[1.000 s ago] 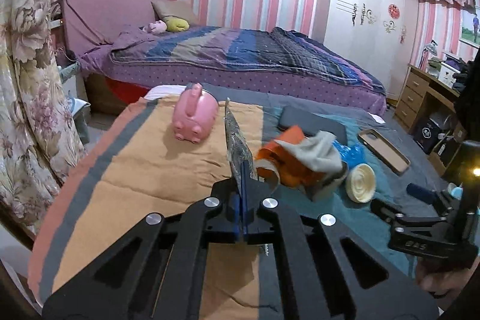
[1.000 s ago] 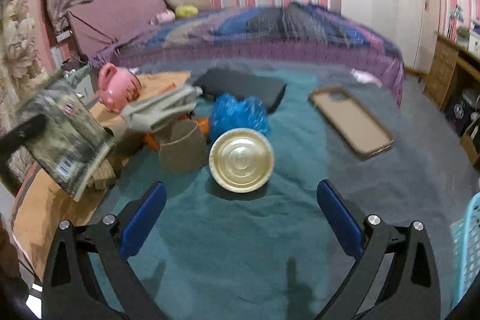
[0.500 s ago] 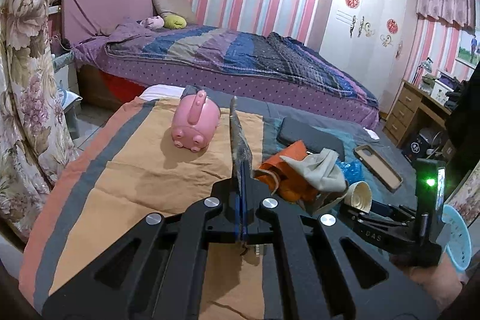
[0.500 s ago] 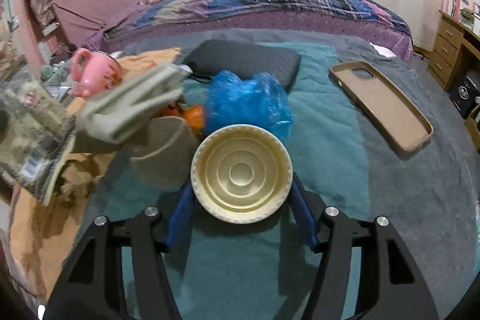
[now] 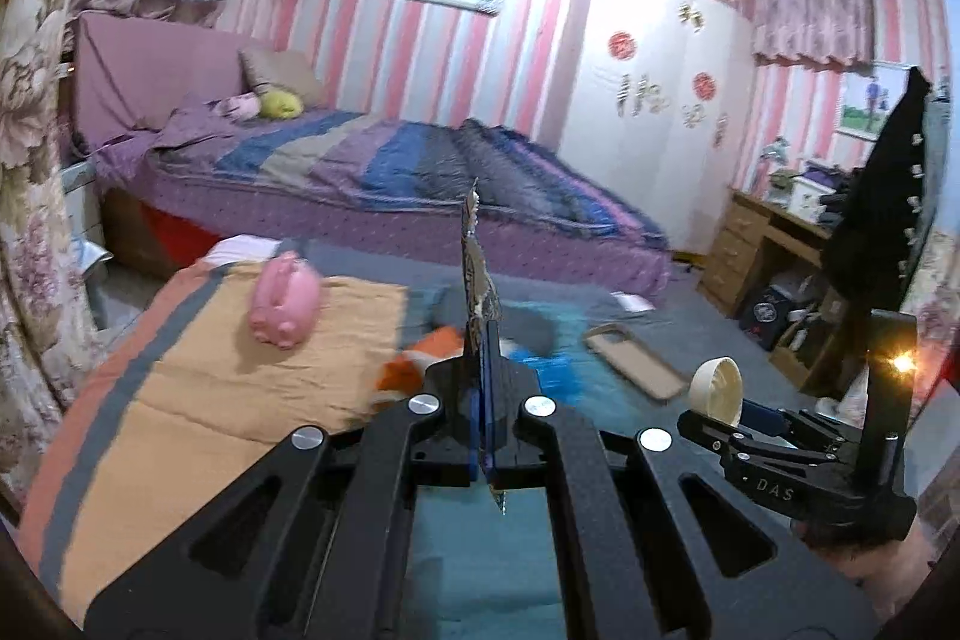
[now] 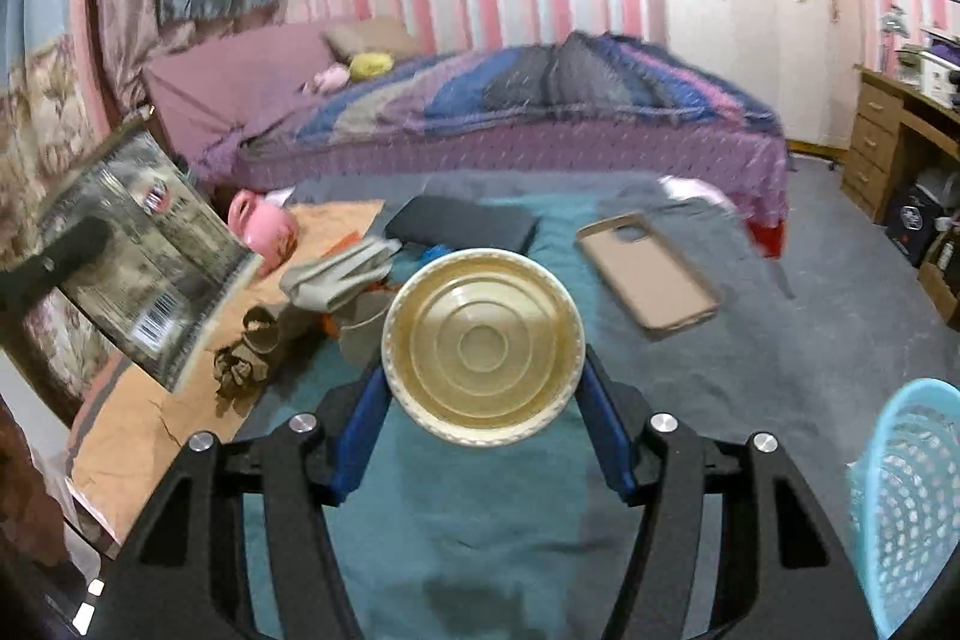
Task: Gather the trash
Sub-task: 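Carry the wrapper and lid to the blue wastebasket and release both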
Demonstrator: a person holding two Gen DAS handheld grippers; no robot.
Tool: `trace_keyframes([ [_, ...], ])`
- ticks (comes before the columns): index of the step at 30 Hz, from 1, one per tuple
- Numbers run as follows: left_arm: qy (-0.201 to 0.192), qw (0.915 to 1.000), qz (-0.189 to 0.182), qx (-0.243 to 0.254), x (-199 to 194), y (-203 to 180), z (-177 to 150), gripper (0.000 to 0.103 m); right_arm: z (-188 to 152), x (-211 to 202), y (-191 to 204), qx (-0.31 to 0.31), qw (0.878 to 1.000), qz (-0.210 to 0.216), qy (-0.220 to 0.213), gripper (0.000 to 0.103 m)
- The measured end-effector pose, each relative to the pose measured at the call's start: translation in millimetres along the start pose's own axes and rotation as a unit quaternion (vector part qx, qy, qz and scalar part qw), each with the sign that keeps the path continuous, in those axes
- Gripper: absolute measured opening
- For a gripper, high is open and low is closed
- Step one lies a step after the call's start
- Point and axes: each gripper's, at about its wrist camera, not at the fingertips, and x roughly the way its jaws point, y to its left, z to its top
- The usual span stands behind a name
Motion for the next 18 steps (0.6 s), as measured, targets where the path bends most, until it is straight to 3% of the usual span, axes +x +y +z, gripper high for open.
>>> trace_keyframes([
  [5, 0.017, 0.9993, -0.028, 0.018, 6.6, -56.5, -6.0, 0.000, -1.1, -43.7, -26.0, -0.019, 0.998, -0.041, -0.031, 0.060],
  [9, 0.042, 0.9963, -0.053, 0.053, 25.9, -112.2, -11.2, 0.000, -3.1, -77.8, -73.5, 0.005, 0.996, -0.077, -0.040, 0.060],
  [18, 0.072, 0.9791, -0.165, 0.094, 58.1, -245.4, -24.2, 0.000, -11.3, -133.2, -199.8, 0.098, 0.980, -0.164, -0.055, 0.060],
])
